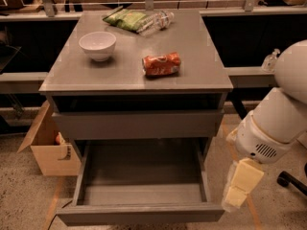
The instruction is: Close middle drawer
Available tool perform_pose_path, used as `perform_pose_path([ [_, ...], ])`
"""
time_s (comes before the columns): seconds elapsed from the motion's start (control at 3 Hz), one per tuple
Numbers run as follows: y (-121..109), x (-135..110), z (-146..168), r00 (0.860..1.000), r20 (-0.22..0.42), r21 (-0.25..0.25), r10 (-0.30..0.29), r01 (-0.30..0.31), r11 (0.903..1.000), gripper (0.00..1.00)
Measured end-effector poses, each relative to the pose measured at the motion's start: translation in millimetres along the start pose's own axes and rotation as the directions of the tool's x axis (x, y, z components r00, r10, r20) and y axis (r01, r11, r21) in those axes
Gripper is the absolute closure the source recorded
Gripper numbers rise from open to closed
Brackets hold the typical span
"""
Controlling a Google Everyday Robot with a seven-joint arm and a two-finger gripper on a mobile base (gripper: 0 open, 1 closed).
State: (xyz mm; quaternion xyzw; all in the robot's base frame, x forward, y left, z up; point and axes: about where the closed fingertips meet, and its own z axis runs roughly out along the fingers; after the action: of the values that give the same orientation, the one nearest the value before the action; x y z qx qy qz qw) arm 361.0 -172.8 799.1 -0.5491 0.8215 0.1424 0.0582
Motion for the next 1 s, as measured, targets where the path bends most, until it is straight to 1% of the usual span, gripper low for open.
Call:
perform_pose_path([
  [0.33, 17.3, -2.5, 56.6, 1.000, -0.017, -0.105, 0.016, -0.017, 0.9944, 0.00],
  [0.67, 36.0, 2.2, 108.2, 0.998, -0.050, -0.183, 0.039, -0.048, 0.9820, 0.00],
  [1.0, 57.3, 13.1, 166.8, 0.991, -0.103, -0.263, 0.082, -0.107, 0.9588, 0.00],
])
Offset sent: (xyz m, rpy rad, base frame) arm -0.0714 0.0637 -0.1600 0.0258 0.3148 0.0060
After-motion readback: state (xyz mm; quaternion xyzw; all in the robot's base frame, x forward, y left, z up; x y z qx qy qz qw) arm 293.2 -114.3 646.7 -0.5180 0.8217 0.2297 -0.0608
